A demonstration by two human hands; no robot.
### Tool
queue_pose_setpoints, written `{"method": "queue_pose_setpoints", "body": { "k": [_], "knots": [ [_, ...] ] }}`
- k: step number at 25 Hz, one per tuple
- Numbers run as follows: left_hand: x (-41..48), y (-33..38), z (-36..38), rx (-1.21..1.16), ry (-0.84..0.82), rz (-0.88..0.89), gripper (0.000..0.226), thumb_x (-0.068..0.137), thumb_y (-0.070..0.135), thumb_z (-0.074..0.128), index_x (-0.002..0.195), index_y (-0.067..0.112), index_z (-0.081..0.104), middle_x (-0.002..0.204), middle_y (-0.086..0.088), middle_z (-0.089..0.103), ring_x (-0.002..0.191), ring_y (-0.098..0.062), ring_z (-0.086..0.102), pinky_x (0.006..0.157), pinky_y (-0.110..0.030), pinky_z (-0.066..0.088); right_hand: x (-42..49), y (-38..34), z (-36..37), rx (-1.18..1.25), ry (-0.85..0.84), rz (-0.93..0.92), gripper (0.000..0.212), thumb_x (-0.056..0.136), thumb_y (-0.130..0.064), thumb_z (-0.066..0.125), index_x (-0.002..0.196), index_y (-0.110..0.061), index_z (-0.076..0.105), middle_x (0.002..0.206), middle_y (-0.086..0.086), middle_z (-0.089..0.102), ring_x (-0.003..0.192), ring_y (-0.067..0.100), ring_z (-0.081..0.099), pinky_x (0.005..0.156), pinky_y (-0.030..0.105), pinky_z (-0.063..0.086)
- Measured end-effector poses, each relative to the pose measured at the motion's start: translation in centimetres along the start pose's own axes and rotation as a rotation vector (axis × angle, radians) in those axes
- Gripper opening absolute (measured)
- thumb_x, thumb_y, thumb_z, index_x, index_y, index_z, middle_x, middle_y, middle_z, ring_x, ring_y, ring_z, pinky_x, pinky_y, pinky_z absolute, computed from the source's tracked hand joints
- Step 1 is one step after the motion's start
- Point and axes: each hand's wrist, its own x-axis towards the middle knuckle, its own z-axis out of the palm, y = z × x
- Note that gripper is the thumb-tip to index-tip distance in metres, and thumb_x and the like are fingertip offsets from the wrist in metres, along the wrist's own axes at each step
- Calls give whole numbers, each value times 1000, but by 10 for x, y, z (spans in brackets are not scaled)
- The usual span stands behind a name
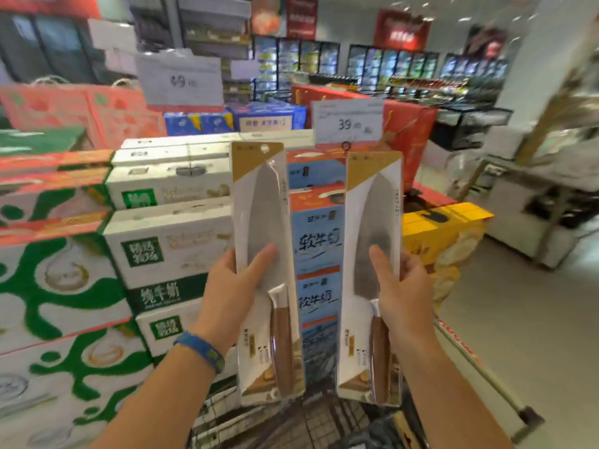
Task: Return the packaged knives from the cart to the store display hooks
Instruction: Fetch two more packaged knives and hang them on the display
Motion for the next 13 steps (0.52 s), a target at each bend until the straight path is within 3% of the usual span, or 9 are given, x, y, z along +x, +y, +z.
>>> {"method": "queue_pose_setpoints", "body": {
  "k": [2, 3, 5, 9, 13],
  "knots": [
    [-2, 13, 25, 14, -85, 53, 51, 70, 68, 71, 104, 31, 70, 91, 4, 76, 78, -17, 74, 58, -28, 57, -5, -11, -29, -40, 109, -15, 28, 88, -55, 72, 94, -29, 65, 82, -11, 73, 70, 0, 70, 52, 15, 49],
    [-4, 16, 40, 21, -128, 73, 44, 74, 65, 70, 101, 31, 70, 90, 1, 76, 77, -21, 73, 56, -33, 58, -9, -15, -46, -67, 166, -22, 27, 88, -53, 73, 92, -27, 66, 80, -9, 73, 68, 0, 68, 49, 13, 48],
    [-10, 17, 71, 3, -226, 89, 34, 80, 57, 70, 96, 27, 72, 89, -5, 75, 79, -27, 71, 64, -45, 59, -21, -22, -84, -130, 270, -12, 26, 89, -50, 72, 88, -26, 64, 79, -5, 71, 66, 1, 66, 48, 14, 47],
    [-46, 9, 152, -62, -494, 36, 41, 74, 57, 71, 94, 21, 73, 87, -4, 76, 79, -28, 73, 68, -52, 60, -60, -35, -177, -239, 550, 27, 27, 90, -49, 71, 88, -23, 63, 83, -2, 69, 67, 6, 65, 57, 27, 55],
    [-123, 19, 246, -130, -746, -26, 46, 69, 57, 73, 96, 19, 72, 87, -4, 76, 84, -31, 72, 74, -54, 59, -111, -57, -283, -301, 815, 25, 32, 92, -49, 68, 89, -19, 59, 82, -1, 64, 65, 7, 62, 48, 18, 47]
  ]
}}
